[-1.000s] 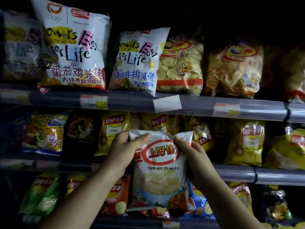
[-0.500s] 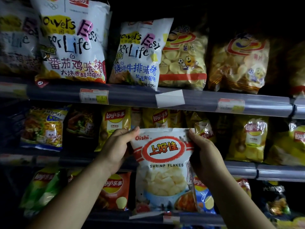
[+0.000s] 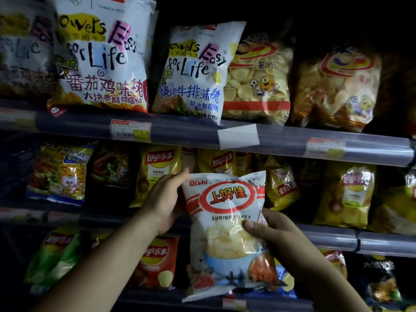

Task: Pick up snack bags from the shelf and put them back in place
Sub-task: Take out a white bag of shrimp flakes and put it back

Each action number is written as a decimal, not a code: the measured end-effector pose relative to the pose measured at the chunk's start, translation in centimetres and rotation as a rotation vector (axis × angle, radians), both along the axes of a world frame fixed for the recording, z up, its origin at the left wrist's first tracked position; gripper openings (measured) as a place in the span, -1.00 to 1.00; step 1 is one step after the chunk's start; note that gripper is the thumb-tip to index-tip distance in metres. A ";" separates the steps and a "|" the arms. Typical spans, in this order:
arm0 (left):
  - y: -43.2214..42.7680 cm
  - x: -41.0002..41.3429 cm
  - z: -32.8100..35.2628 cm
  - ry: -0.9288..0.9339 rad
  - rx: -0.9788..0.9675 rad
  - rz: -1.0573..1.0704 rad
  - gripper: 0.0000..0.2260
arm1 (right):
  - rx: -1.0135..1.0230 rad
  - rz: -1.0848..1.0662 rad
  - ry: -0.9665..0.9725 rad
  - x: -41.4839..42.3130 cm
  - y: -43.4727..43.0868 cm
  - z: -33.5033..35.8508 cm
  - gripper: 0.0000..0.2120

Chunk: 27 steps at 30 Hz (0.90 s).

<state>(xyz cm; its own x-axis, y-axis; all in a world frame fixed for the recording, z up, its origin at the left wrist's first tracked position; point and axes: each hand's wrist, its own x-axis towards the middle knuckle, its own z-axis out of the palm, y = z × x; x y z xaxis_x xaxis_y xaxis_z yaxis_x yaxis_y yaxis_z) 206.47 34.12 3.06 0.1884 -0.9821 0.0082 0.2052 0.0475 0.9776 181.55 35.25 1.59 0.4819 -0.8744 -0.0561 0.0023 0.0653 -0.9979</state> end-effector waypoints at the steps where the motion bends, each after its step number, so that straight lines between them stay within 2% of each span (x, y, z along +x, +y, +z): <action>1: -0.1 0.2 0.0 0.048 0.027 -0.019 -0.56 | 0.000 0.002 -0.014 -0.1 -0.2 0.1 -0.74; 3: -0.5 0.7 -0.2 0.118 0.061 -0.075 -0.41 | 0.010 -0.036 -0.049 -0.2 -0.8 0.1 -0.76; 4: -0.7 0.8 -0.4 0.096 0.066 -0.108 -0.37 | 0.022 -0.082 -0.069 -0.1 -1.2 0.1 -0.77; 7: 0.0 0.2 -1.2 -0.177 0.104 -0.190 -0.47 | 0.023 -0.194 -0.128 0.6 -2.9 0.6 -0.74; 9: 0.1 -0.6 -1.5 -0.400 0.120 -0.196 -0.37 | -0.003 -0.191 -0.140 1.4 -4.1 1.2 -0.70; 10: -0.2 -0.9 -1.6 -0.461 0.125 -0.145 -0.35 | -0.020 -0.171 -0.125 1.6 -4.7 1.4 -0.69; 12: -1.0 -1.2 -1.4 -0.477 0.090 -0.046 -0.48 | -0.064 -0.154 -0.021 1.8 -5.7 1.5 -0.67; 14: -2.1 -1.3 -1.2 -0.452 0.028 -0.035 -0.51 | -0.127 -0.216 0.142 1.8 -6.7 1.3 -0.45; 16: -3.4 -1.2 -1.5 -0.457 -0.009 -0.035 -0.41 | -0.188 -0.297 0.221 1.7 -7.7 1.0 -0.23; 18: -4.6 -1.1 -2.2 -0.535 -0.012 0.000 -0.33 | -0.220 -0.336 0.253 1.6 -8.7 0.5 -0.16; 20: -5.5 -1.1 -3.1 -0.630 0.013 0.030 -0.31 | -0.211 -0.324 0.305 1.4 -9.4 -0.4 -0.26; 22: -5.8 -0.9 -4.0 -0.676 0.012 0.027 -0.38 | -0.178 -0.303 0.339 1.3 -9.6 -1.3 -0.44; 25: -5.6 -0.7 -4.7 -0.707 -0.033 0.036 -0.57 | -0.187 -0.304 0.423 1.3 -9.4 -2.1 -0.53; 27: -5.3 -0.9 -4.7 -0.765 -0.053 0.058 -0.59 | -0.211 -0.314 0.428 1.2 -8.9 -2.1 -0.53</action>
